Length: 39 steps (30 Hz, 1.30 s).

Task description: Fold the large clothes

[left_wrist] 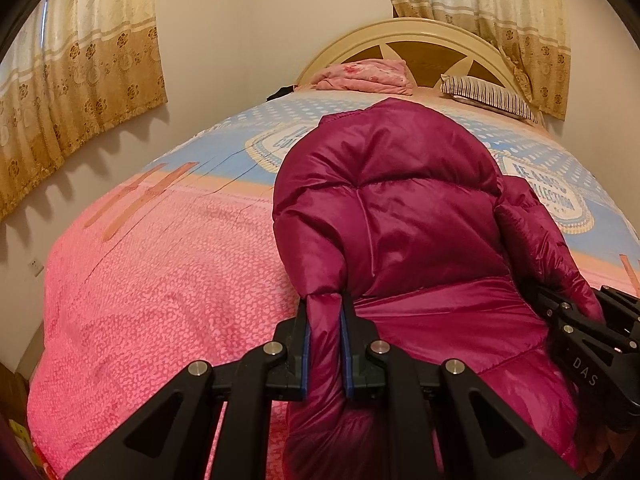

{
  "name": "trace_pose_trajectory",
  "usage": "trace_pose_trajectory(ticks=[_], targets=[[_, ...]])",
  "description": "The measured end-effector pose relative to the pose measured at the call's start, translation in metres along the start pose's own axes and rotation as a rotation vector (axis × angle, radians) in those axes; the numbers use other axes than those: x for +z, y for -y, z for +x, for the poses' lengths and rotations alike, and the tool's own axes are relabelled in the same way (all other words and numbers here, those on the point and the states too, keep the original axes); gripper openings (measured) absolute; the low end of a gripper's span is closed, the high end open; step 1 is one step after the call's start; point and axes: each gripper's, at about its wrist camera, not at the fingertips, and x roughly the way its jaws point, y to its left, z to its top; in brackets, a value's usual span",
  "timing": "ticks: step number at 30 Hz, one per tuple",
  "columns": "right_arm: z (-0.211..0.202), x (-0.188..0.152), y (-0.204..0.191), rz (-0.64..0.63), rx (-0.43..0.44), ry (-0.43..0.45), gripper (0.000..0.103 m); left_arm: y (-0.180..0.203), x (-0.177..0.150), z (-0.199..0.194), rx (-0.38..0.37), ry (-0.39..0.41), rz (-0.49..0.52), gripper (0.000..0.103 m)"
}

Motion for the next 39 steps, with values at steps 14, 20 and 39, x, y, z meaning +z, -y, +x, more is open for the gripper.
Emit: trace_pose_trajectory(ticks=[14,20,39], targets=[[0.013,-0.002,0.000,-0.005,0.015,-0.028,0.022,-0.002,-0.007,0.014,0.001,-0.046,-0.021,0.015],[0.020,-0.004,0.002,0.004,0.015,-0.045,0.022,0.002,-0.011,0.022,0.021,-0.052,0.005,0.018],[0.030,-0.006,-0.003,-0.004,-0.007,-0.057,0.024,0.012,-0.021,0.030,0.067,-0.045,0.042,0.027]])
